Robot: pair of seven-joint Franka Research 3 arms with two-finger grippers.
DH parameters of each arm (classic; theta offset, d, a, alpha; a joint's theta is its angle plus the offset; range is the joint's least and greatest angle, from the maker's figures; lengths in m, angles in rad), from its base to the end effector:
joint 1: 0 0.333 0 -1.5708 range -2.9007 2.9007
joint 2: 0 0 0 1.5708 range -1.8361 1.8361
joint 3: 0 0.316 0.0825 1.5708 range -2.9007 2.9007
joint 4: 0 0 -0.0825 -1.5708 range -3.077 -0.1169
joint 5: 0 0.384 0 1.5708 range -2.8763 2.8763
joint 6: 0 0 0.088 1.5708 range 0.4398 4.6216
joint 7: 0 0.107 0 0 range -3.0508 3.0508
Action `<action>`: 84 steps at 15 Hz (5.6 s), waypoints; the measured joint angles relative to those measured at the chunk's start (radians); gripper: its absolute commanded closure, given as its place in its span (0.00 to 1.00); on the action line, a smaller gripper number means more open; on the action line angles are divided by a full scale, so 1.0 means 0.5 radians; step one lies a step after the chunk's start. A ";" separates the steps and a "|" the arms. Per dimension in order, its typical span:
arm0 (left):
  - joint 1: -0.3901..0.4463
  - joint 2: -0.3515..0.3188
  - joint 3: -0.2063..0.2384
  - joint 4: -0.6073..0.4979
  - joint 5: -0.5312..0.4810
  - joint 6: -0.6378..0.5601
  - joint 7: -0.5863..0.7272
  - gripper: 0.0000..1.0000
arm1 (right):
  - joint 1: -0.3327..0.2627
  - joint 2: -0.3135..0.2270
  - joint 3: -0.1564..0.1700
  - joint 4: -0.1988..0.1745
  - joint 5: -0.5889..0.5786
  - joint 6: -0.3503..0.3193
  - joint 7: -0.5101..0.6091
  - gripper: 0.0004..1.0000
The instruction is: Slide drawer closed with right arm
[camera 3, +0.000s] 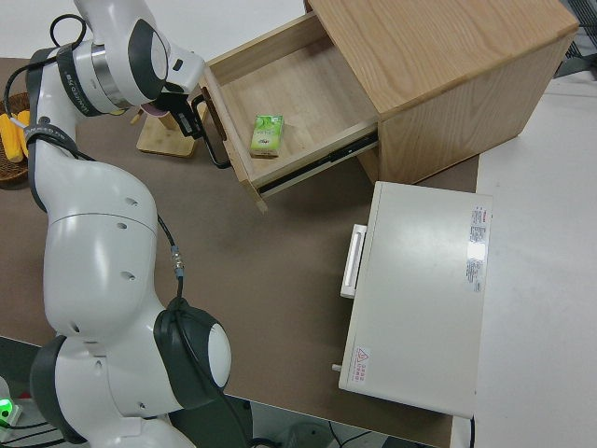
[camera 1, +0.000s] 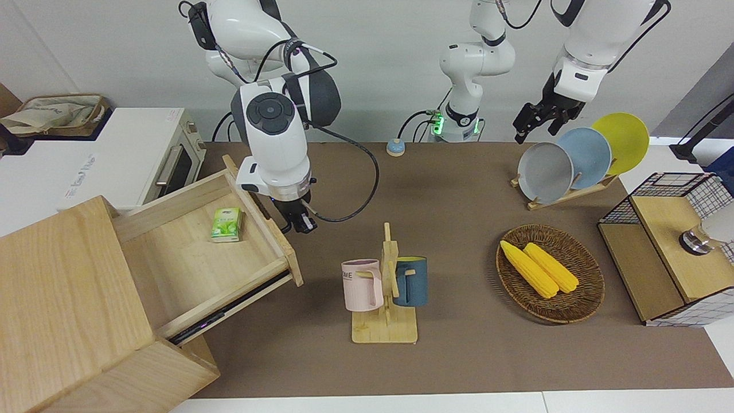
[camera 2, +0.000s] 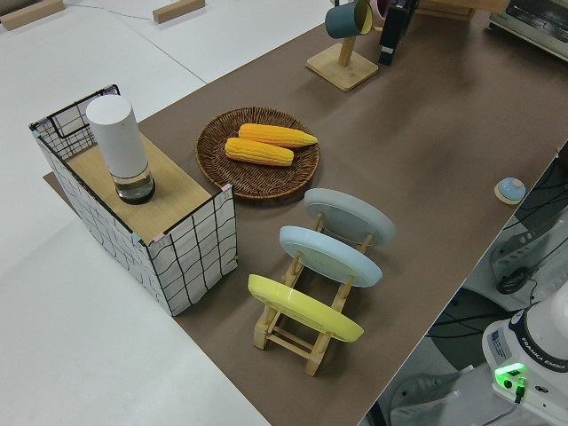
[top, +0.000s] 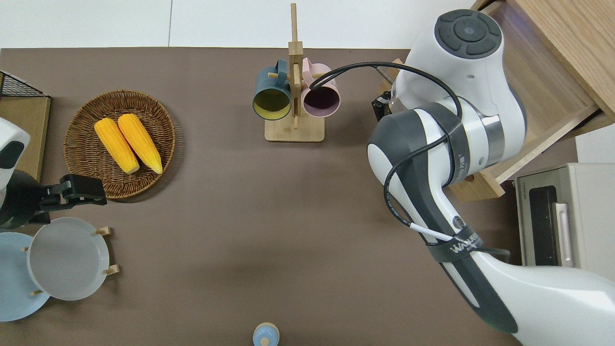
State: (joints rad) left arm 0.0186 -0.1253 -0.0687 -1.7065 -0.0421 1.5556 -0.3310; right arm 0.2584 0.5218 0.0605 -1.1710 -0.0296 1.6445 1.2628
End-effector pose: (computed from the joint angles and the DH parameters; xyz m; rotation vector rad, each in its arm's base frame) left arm 0.5115 -0.0325 0.6260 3.0824 0.4367 -0.0494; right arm 0.6715 0.2076 0.4903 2.7651 -1.4191 -0.0528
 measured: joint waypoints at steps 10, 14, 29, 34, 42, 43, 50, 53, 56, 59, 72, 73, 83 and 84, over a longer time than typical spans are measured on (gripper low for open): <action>0.000 0.000 0.000 0.000 0.000 0.000 0.000 0.01 | -0.251 0.029 0.110 0.000 -0.001 0.110 -0.138 1.00; 0.000 0.000 0.000 0.000 0.000 0.000 0.000 0.01 | -0.328 0.039 0.115 0.000 -0.001 0.112 -0.310 1.00; 0.000 0.000 0.000 0.000 0.000 0.000 0.000 0.01 | -0.633 0.082 0.193 0.000 -0.020 0.112 -0.702 1.00; 0.000 0.000 0.000 0.000 0.000 0.000 0.000 0.01 | -0.634 0.090 0.205 0.000 -0.198 0.095 -0.702 1.00; 0.000 0.000 0.000 0.000 0.000 0.000 0.000 0.01 | -0.724 0.090 0.193 0.033 -0.225 0.104 -0.702 1.00; 0.000 0.000 0.000 0.000 0.000 0.000 0.000 0.01 | -0.745 0.089 0.193 0.041 -0.226 0.107 -0.704 1.00; 0.000 0.000 0.000 0.000 0.000 0.000 0.000 0.01 | -0.809 0.090 0.197 0.063 -0.227 0.124 -0.761 1.00; 0.000 0.000 0.000 0.000 0.000 0.000 0.000 0.01 | -0.825 0.090 0.206 0.069 -0.224 0.124 -0.780 1.00; 0.000 0.000 0.000 0.000 0.000 0.000 0.000 0.01 | -0.836 0.090 0.219 0.069 -0.224 0.123 -0.795 1.00; 0.000 0.000 0.000 0.000 0.000 0.000 0.000 0.01 | -0.842 0.090 0.226 0.069 -0.224 0.122 -0.804 1.00; 0.000 0.000 0.000 0.000 0.000 0.000 0.000 0.01 | -0.655 0.055 0.255 0.094 -0.228 0.071 -0.830 1.00; 0.000 0.000 0.000 0.000 0.000 0.000 0.000 0.01 | -0.608 0.037 0.255 0.097 -0.228 0.032 -0.838 1.00; 0.000 0.000 0.000 0.000 0.000 0.000 0.000 0.01 | -0.375 -0.348 0.253 0.027 -0.211 -0.298 -1.310 1.00; 0.000 0.000 0.000 0.000 0.000 0.000 0.000 0.01 | -0.373 -0.395 0.242 0.012 -0.203 -0.341 -1.376 1.00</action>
State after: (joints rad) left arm 0.0186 -0.1253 -0.0687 -1.7065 -0.0421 1.5556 -0.3310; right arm 0.0720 0.3245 0.1815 -1.1649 -0.1310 1.4739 0.5751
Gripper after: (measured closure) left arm 0.004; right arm 0.991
